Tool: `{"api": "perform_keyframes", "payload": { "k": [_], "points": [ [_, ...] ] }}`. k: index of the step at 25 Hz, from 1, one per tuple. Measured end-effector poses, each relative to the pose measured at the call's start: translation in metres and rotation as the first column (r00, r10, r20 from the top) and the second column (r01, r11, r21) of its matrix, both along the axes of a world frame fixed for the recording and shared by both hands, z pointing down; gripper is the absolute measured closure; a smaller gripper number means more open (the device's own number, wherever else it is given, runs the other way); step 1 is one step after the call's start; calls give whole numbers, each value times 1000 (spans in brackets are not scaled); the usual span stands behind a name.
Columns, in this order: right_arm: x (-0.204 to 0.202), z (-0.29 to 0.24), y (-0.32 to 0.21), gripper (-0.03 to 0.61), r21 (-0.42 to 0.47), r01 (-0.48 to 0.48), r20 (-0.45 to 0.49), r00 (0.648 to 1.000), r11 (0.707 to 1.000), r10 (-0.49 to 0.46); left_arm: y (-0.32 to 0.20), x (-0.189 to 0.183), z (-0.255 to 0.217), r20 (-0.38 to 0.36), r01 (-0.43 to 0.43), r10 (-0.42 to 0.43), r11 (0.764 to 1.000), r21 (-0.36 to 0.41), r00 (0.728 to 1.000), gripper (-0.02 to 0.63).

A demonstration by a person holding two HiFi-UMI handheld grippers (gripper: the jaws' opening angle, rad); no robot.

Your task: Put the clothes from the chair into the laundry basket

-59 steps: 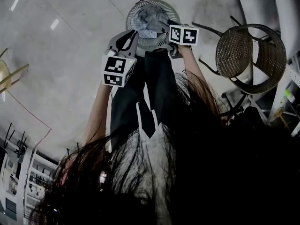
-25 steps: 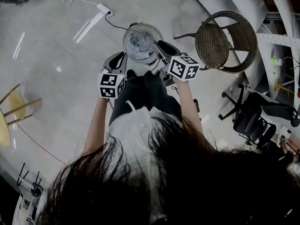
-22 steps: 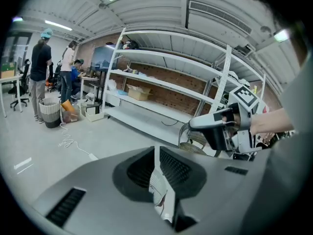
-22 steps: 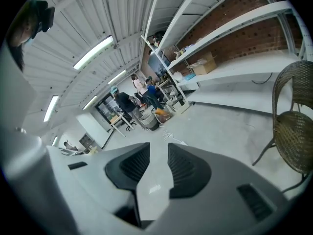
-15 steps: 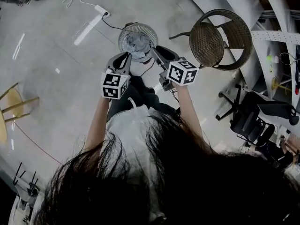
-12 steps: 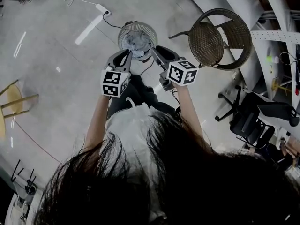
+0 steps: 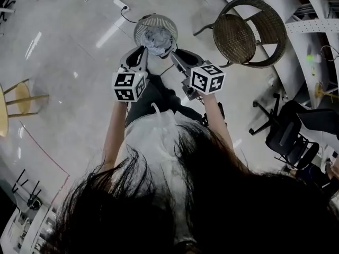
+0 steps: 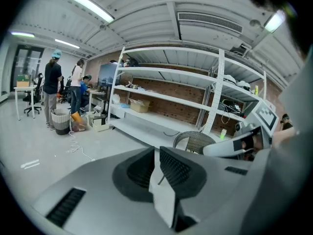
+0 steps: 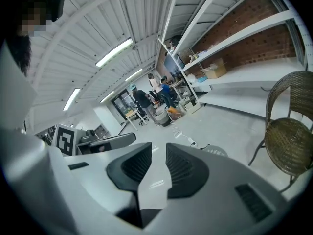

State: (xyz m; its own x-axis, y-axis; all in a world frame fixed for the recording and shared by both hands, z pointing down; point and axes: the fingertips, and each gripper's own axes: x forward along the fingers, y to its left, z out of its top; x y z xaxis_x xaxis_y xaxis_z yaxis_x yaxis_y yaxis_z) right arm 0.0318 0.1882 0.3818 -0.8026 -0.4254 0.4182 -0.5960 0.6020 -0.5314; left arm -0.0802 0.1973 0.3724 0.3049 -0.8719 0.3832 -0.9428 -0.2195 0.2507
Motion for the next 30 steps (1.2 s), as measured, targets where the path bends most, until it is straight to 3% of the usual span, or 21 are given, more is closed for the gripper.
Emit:
{"api": "perform_keyframes", "payload": {
  "k": [10,30],
  "points": [
    [24,-16,67,510,60,86,14,996,994,-87,64,43,-9,-7,36,-36,999,14,999,583],
    [1,-12,122,522,85,221,-10,975,971,-221,108,44,-3,21,59,-60,998,9,998,583]
  ]
}}
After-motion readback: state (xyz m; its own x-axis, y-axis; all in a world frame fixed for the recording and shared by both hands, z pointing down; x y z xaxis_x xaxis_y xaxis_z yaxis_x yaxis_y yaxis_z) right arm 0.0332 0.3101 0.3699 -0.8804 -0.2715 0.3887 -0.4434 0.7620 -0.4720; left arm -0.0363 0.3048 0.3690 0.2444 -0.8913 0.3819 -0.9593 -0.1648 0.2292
